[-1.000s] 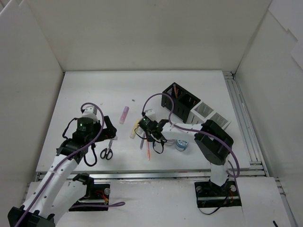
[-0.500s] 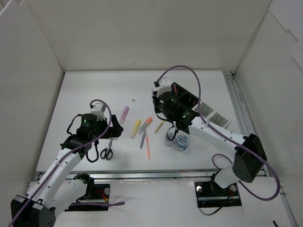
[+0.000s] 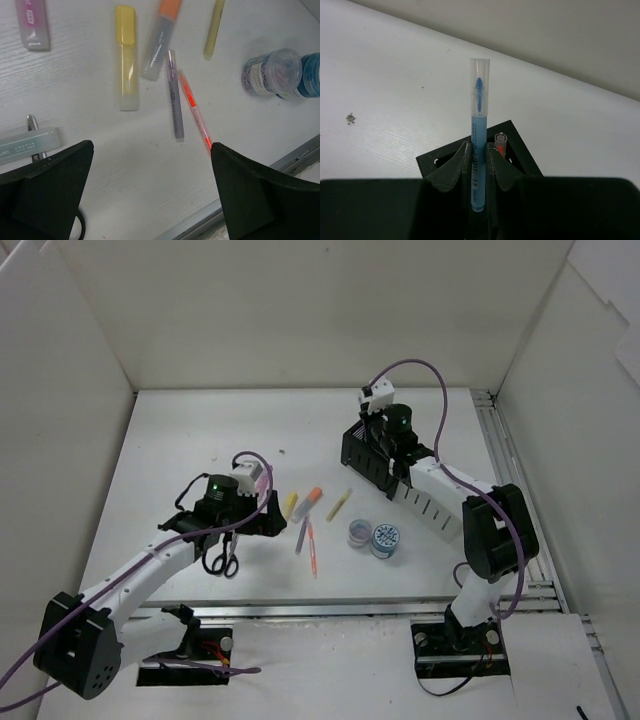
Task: Sort the stationery into containers
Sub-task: Place the pen in the storage box, then pick up the pen from the center of the board.
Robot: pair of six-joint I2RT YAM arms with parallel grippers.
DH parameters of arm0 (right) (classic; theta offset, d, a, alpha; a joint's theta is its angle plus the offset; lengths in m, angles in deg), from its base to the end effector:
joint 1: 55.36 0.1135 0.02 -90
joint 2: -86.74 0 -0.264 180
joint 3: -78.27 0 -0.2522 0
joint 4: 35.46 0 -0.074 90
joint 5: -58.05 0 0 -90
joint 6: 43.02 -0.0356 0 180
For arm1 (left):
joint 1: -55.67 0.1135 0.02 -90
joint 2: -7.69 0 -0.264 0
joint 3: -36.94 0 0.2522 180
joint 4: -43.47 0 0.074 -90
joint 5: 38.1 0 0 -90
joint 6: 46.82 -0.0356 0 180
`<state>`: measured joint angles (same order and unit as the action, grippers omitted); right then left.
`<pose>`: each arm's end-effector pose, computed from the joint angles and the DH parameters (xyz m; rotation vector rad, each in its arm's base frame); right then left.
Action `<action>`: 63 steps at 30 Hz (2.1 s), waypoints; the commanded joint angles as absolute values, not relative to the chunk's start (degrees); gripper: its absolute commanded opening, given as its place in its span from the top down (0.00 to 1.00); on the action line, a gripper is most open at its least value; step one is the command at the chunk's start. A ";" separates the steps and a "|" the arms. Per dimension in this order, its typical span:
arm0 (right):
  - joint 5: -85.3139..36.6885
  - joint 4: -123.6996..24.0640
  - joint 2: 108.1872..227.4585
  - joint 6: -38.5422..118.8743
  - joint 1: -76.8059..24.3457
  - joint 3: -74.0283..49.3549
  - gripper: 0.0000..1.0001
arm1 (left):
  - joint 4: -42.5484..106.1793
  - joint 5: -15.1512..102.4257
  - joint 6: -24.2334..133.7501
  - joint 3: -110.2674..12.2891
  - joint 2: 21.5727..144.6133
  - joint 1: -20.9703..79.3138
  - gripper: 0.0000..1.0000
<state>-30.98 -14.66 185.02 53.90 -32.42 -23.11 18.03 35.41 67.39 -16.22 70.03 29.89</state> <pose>0.3728 0.1584 0.2921 -0.4137 1.4996 0.2342 0.2076 -0.1115 0.2457 0.2024 2.2531 -0.7964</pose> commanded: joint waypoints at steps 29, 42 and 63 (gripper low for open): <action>-28.61 -3.69 157.25 40.48 -35.23 -41.63 0.02 | 19.43 45.83 66.64 -29.20 93.28 13.75 0.36; -31.78 -18.45 142.03 39.95 -33.91 -46.22 0.02 | 17.59 50.93 66.73 -31.04 100.76 10.59 0.61; -17.81 -29.10 140.26 33.01 -33.21 -44.64 0.02 | 18.63 58.75 66.65 -27.98 91.39 9.00 1.00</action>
